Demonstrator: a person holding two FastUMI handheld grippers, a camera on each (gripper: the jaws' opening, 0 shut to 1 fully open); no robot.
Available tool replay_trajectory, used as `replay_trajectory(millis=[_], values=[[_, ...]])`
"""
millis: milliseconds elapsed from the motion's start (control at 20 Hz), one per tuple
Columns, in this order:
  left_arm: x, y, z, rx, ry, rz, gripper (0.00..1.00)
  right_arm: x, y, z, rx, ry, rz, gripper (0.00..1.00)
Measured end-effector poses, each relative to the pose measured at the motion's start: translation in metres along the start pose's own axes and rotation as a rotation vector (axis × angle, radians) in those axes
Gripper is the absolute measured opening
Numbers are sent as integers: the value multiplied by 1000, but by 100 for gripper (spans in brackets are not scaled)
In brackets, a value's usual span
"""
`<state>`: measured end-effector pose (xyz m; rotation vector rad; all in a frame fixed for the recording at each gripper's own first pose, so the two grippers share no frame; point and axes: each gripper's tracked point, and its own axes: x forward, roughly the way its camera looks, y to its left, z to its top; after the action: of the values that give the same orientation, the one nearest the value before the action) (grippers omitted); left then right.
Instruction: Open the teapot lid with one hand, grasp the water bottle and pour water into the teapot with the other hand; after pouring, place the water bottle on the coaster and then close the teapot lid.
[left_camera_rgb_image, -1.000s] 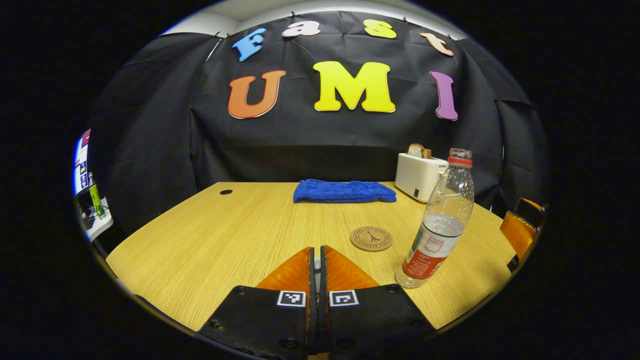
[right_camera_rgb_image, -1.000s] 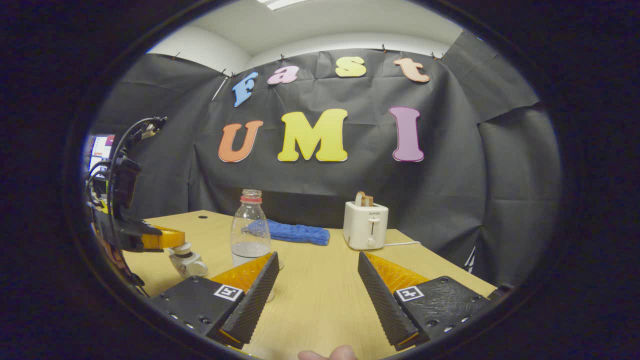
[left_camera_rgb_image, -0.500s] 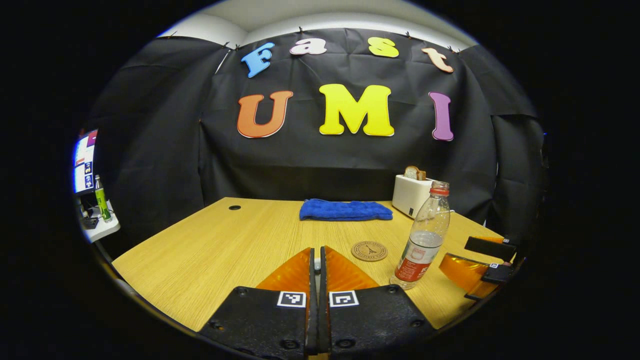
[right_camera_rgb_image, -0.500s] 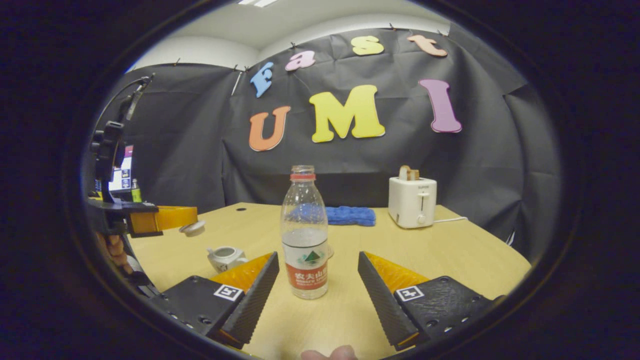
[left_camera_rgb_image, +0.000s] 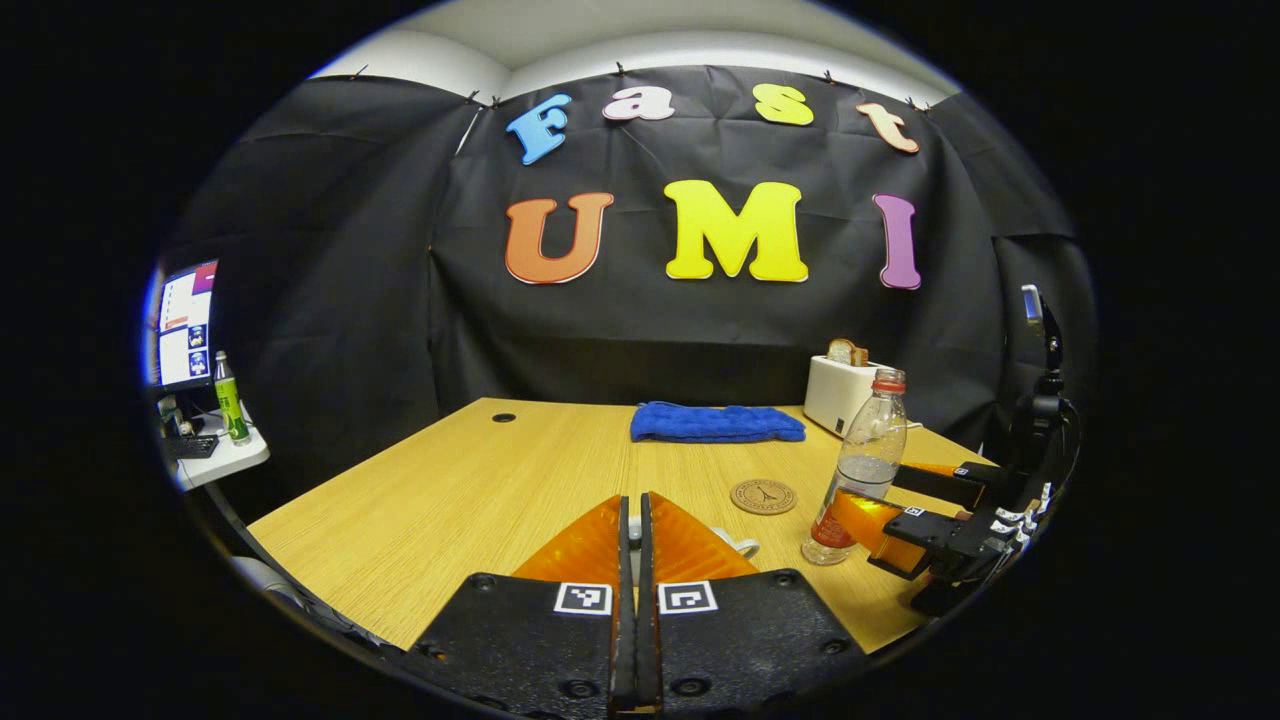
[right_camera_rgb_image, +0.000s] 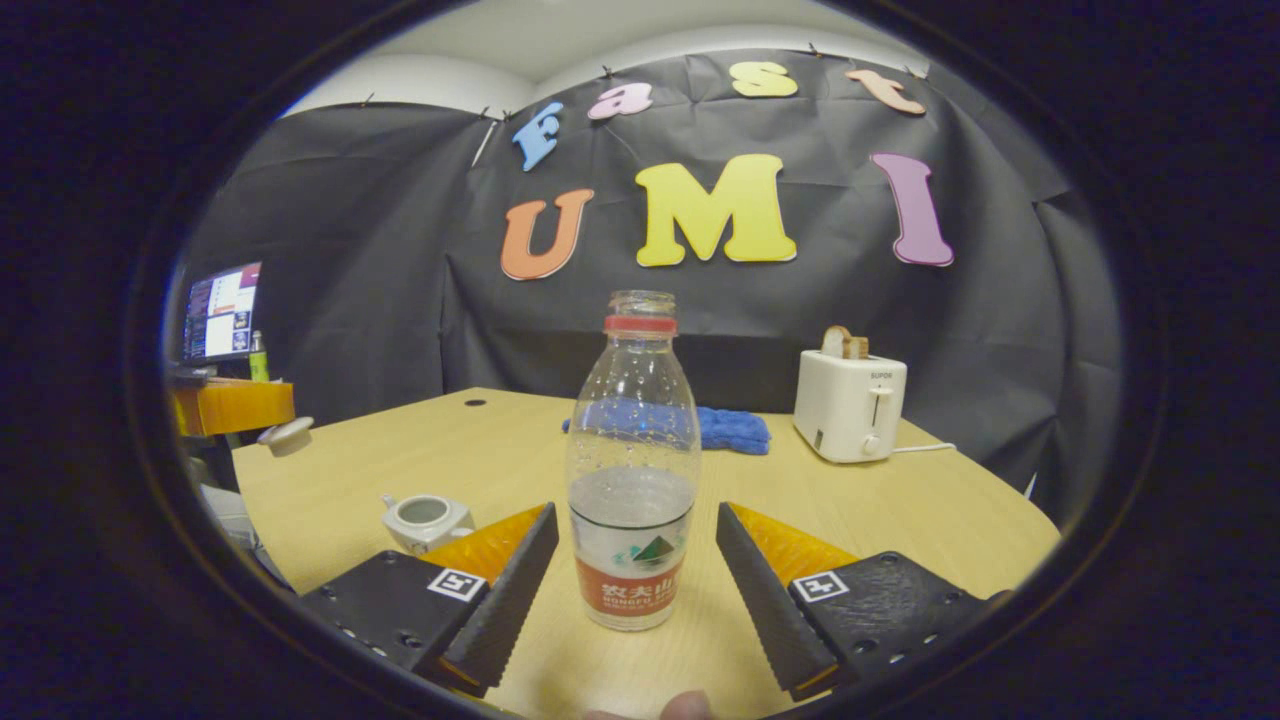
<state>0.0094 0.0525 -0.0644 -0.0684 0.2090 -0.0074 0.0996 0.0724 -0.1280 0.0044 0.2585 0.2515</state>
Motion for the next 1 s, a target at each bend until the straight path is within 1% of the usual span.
replay_trajectory(millis=[50,250,350,400,450,500,600,700,750,850,1000], values=[[-1,0,0,-5,-1,0,3,4,1,-2,4,9,1,95],[-2,4,2,-14,-12,-2,3,11,2,-8,11,36,-3,93],[-5,8,3,-17,-14,-1,3,12,3,-12,16,49,-10,81],[-6,10,3,-19,-18,-1,3,12,4,-11,13,56,-15,77],[-7,11,5,-22,-23,-2,3,16,3,-14,9,53,-15,77],[-7,13,5,-24,-25,-4,3,12,6,-11,-2,59,-13,74],[-7,17,5,-25,-25,2,3,10,9,-3,-43,43,-11,73],[-8,22,3,-24,-17,10,3,8,12,6,-121,24,-12,72],[-9,23,3,-25,-15,10,3,9,11,10,-181,19,-21,71],[-8,23,5,-24,-18,7,3,9,7,18,-311,12,-49,72],[-9,25,6,-17,-23,8,3,12,-7,29,-551,-9,-128,70]])
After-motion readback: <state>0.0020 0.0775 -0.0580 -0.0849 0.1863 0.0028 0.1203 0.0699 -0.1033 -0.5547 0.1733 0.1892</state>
